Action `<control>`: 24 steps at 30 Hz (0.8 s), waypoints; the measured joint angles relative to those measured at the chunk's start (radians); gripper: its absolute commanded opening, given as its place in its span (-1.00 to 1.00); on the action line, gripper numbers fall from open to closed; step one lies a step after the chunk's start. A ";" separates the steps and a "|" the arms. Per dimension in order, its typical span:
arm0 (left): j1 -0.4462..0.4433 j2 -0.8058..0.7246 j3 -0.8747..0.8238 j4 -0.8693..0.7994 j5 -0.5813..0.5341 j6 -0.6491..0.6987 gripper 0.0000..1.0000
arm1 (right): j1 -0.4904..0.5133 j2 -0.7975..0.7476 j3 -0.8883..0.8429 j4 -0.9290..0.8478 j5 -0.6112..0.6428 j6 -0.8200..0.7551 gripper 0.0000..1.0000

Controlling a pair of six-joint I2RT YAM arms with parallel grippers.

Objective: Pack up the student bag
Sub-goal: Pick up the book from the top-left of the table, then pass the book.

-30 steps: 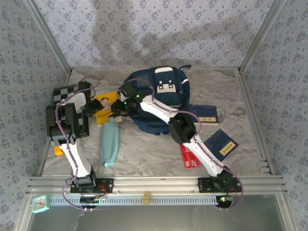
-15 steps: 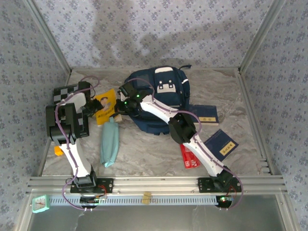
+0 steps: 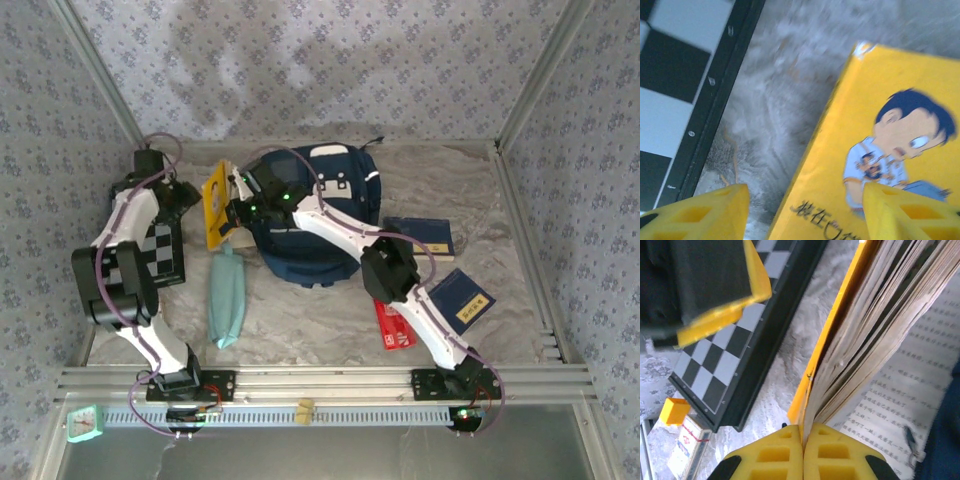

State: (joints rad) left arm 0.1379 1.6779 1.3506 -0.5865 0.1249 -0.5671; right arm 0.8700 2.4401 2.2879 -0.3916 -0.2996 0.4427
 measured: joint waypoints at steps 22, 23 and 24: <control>0.029 -0.135 -0.232 0.233 0.391 -0.023 0.77 | -0.077 -0.367 -0.552 0.326 -0.054 0.048 -1.00; 0.029 -0.135 -0.257 0.272 0.420 -0.029 0.80 | -0.080 -0.367 -0.563 0.336 -0.062 0.057 -1.00; 0.029 -0.135 -0.274 0.298 0.440 -0.032 0.81 | -0.082 -0.367 -0.569 0.344 -0.069 0.065 -1.00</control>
State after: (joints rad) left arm 0.1665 1.5429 1.0763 -0.2886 0.5648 -0.5987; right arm 0.7876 2.0735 1.7187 -0.0475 -0.3691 0.5076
